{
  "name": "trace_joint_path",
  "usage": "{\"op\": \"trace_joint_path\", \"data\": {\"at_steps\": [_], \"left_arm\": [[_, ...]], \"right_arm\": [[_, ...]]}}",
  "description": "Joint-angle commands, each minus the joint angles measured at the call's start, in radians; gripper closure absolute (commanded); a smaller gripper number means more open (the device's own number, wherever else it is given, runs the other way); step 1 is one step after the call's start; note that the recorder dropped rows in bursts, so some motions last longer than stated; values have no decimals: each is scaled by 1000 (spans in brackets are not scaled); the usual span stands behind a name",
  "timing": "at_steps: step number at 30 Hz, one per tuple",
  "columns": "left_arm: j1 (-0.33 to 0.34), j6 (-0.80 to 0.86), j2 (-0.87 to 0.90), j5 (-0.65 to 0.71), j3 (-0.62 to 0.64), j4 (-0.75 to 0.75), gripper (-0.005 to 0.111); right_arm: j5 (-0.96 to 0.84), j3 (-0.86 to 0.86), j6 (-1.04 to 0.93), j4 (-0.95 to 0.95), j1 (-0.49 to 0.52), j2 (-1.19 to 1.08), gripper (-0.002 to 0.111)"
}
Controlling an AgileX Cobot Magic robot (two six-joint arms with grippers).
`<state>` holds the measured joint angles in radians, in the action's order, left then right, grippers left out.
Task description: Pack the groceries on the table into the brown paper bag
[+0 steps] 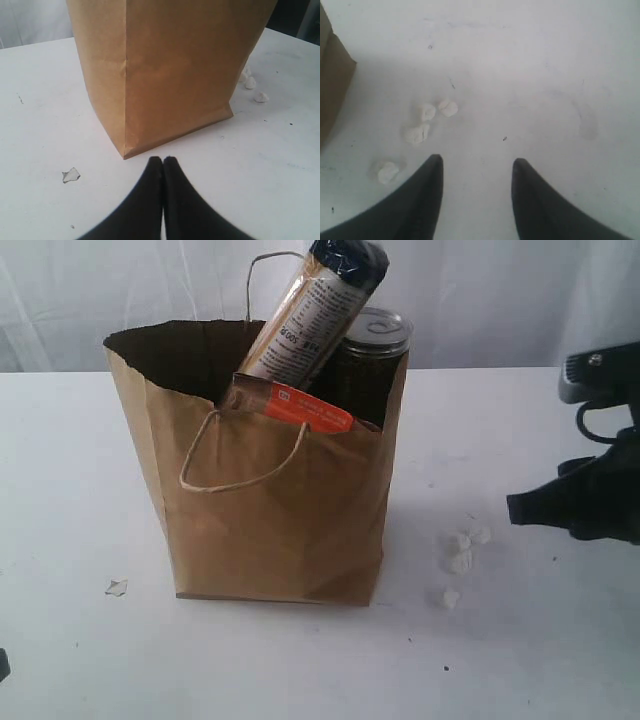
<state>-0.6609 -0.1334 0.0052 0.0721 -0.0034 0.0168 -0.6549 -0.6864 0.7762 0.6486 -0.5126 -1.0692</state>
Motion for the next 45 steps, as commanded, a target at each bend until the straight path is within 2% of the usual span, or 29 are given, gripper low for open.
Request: {"op": "trace_joint_path", "data": {"at_steps": [1,5,10,20,26,34,45], "left_arm": [[0,2,-5,3,3,8,107],[0,2,-5,3,3,8,107],[0,2,-5,3,3,8,107],[0,2,-5,3,3,8,107],[0,2,-5,3,3,8,107],[0,2,-5,3,3,8,107],[0,2,-5,3,3,8,107]], "right_arm": [[220,5,-119,-54,122,-120,65],[296,-21,-276,-164,210,-252,65],[303,-104,-403,-269,295,-436,65],[342,-251,-424,-323,303,-644,65],[298,-307,-440,-392,303,-744,65],[298,-313,-447,-450,303,-785,65],[350,-317,-616,-698,303,-788,65]]}}
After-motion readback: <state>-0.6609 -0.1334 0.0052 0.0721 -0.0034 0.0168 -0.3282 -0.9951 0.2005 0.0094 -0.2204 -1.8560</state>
